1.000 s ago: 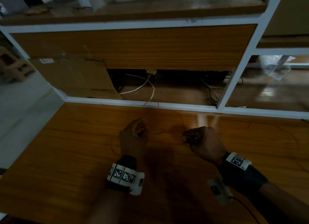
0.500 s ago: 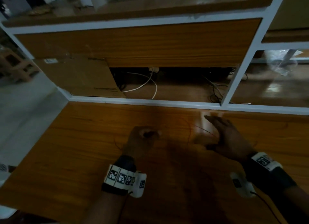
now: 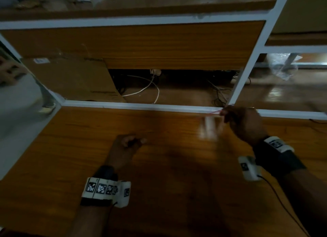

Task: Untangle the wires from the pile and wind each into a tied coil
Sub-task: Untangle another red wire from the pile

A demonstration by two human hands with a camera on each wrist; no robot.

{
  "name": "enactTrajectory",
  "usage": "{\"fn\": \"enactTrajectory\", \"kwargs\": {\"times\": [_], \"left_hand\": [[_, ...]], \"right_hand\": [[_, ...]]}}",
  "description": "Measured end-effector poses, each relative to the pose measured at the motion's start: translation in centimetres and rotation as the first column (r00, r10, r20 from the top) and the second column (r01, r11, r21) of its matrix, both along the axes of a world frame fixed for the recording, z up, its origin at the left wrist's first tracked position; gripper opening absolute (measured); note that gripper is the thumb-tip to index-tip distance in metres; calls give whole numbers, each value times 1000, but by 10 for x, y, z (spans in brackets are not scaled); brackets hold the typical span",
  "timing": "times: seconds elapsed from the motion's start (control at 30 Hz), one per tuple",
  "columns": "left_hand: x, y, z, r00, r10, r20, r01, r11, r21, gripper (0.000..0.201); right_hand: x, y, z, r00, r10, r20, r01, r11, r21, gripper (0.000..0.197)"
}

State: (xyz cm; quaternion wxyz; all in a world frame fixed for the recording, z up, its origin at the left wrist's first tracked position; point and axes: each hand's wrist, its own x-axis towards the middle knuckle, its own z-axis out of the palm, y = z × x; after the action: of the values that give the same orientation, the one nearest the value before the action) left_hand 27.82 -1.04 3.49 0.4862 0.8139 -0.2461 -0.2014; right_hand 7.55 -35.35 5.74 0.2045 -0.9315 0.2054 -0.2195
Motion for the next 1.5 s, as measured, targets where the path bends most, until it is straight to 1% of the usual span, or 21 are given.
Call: {"fn": "enactTrajectory", "kwargs": {"times": [0.1, 0.13, 0.2, 0.23, 0.27, 0.33, 0.43, 0.5, 0.57, 0.63, 0.77, 0.8, 0.9, 0.97, 1.0, 1.07, 1.17, 1.23, 1.37, 1.43, 1.5], "left_hand": [[3, 10, -3, 999, 45, 28, -46, 997, 57, 12], [-2, 4, -1, 997, -16, 82, 9, 996, 85, 8], [-13, -17, 2, 970, -170, 175, 144, 978, 149, 8], [-19, -31, 2, 943, -261, 205, 221, 955, 198, 7], [-24, -44, 1, 898, -359, 253, 295, 920, 257, 11], [-35, -68, -2, 842, -443, 307, 347, 882, 320, 13], [-40, -80, -5, 864, -402, 303, 341, 910, 236, 9], [-38, -68, -7, 886, -373, 277, 331, 925, 189, 14], [-24, -39, -13, 932, -312, 187, 277, 942, 188, 22], [-10, -6, -21, 986, -161, 52, 153, 980, 127, 18], [4, 24, -30, 989, 68, -132, -70, 997, -16, 12], [3, 22, -30, 969, 128, -212, -150, 984, -92, 12], [-7, 1, -26, 832, 214, -512, -397, 874, -279, 12], [-16, -17, -22, 742, 243, -625, -515, 803, -299, 11], [-20, -25, -18, 708, 262, -655, -552, 784, -283, 11], [-30, -41, -13, 663, 251, -705, -596, 747, -294, 17], [-45, -61, -10, 612, 111, -783, -627, 672, -395, 11], [-50, -70, -10, 594, -25, -804, -618, 625, -476, 15], [-51, -75, -6, 574, -204, -793, -533, 641, -551, 14], [-41, -72, -7, 561, -155, -813, -558, 655, -510, 14], [-21, -63, -10, 592, -16, -805, -598, 662, -452, 14]], "right_hand": [[-7, -9, 2, 952, 10, -305, -5, 1000, 15, 24], [-4, -2, -4, 909, 1, -416, -36, 997, -75, 39], [6, 24, -11, 839, -34, -543, -121, 961, -248, 94], [13, 43, -10, 848, 2, -530, -179, 942, -284, 108], [21, 61, -8, 858, 71, -508, -248, 924, -290, 109], [38, 95, -9, 859, 243, -451, -393, 878, -276, 82], [44, 111, -18, 851, 439, -290, -484, 869, -104, 22], [35, 90, -20, 905, 369, -214, -383, 923, -28, 25], [23, 59, -13, 974, 182, -137, -184, 983, -5, 30], [12, 27, -10, 995, 24, -101, -27, 999, -27, 33], [13, 8, -18, 981, -76, -176, 61, 994, -89, 29], [17, 13, -24, 974, -77, -213, 64, 996, -67, 30], [29, 45, -36, 963, -114, -243, 80, 986, -144, 67], [31, 75, -29, 986, -60, -157, 30, 982, -184, 65], [30, 91, -24, 993, 8, -119, -26, 988, -151, 52], [28, 121, -16, 971, 218, -101, -206, 971, 120, 24], [27, 153, -30, 897, 424, -122, -311, 803, 509, 35], [24, 158, -49, 894, 434, -116, -283, 745, 604, 39], [13, 147, -52, 936, 353, -16, -219, 613, 759, 18], [1, 135, -42, 941, 337, -14, -203, 599, 775, 18], [-19, 117, -35, 930, 360, -79, -174, 618, 766, 19]]}}
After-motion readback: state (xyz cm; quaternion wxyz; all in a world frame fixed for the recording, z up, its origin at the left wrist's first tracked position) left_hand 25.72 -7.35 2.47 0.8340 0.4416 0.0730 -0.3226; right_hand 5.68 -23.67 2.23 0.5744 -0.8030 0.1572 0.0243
